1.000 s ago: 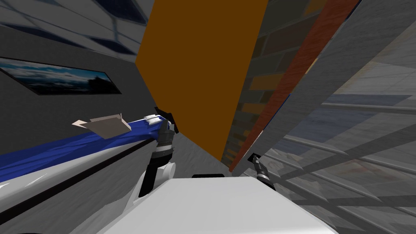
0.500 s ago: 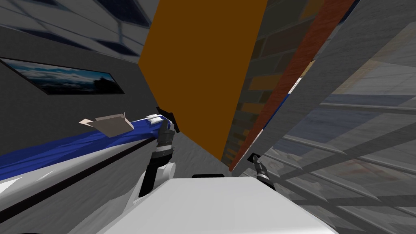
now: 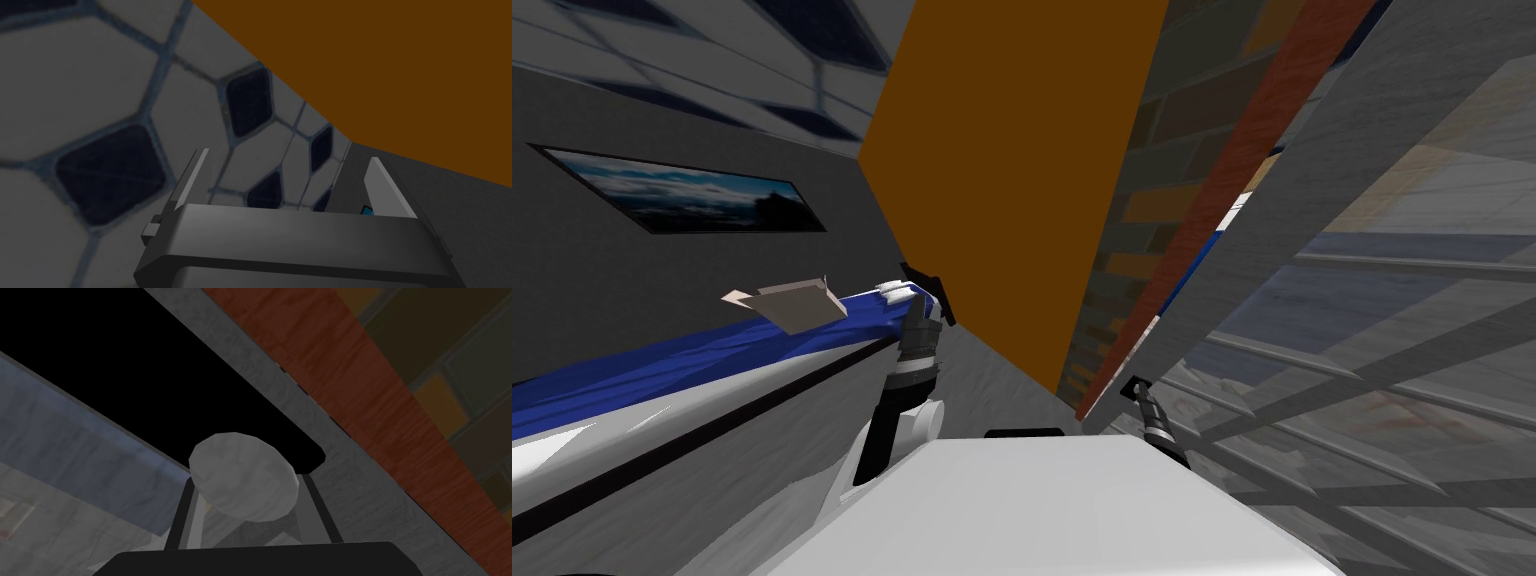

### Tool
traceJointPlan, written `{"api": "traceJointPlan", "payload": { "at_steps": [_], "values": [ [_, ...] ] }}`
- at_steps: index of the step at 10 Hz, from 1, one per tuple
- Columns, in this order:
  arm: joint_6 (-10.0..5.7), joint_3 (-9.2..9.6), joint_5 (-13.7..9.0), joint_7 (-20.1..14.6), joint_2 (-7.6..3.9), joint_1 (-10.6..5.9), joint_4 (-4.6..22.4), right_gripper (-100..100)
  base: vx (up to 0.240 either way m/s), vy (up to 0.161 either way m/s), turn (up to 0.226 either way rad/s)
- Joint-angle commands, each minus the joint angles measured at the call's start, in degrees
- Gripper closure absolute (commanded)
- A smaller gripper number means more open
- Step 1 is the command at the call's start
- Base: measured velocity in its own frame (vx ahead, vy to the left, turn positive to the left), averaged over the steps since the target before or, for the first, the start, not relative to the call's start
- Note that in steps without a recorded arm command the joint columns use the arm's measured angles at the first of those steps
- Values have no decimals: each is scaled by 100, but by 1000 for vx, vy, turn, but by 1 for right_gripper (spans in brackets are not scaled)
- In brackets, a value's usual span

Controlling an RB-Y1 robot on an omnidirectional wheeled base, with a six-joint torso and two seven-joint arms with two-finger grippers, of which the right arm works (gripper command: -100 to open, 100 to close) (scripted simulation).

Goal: Pull the door open

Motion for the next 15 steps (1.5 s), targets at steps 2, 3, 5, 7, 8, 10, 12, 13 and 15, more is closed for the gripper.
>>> {"api": "traceJointPlan", "payload": {
  "at_steps": [2,3,5,7,8,10,12,13,15],
  "values": [
    [-3,65,-57,-309,6,-17,44,100,-26,-2,29],
    [-5,98,-113,-530,-4,-19,42,100,-28,-3,26],
    [-7,131,-169,-777,-13,-21,39,100,-28,-6,27],
    [-9,164,-224,-1012,-23,-23,37,100,-40,-3,35],
    [-11,197,-280,-1205,-32,-25,34,100,-32,-3,19],
    [-13,231,-339,-1460,-42,-27,31,100,-28,-3,26],
    [-15,266,-398,-1720,-52,-29,29,100,-29,-4,30],
    [-17,301,-458,-1864,-62,-31,26,100,-52,-2,49],
    [-19,336,-517,-2159,-72,-34,23,100,-36,-2,26]
  ]
}}
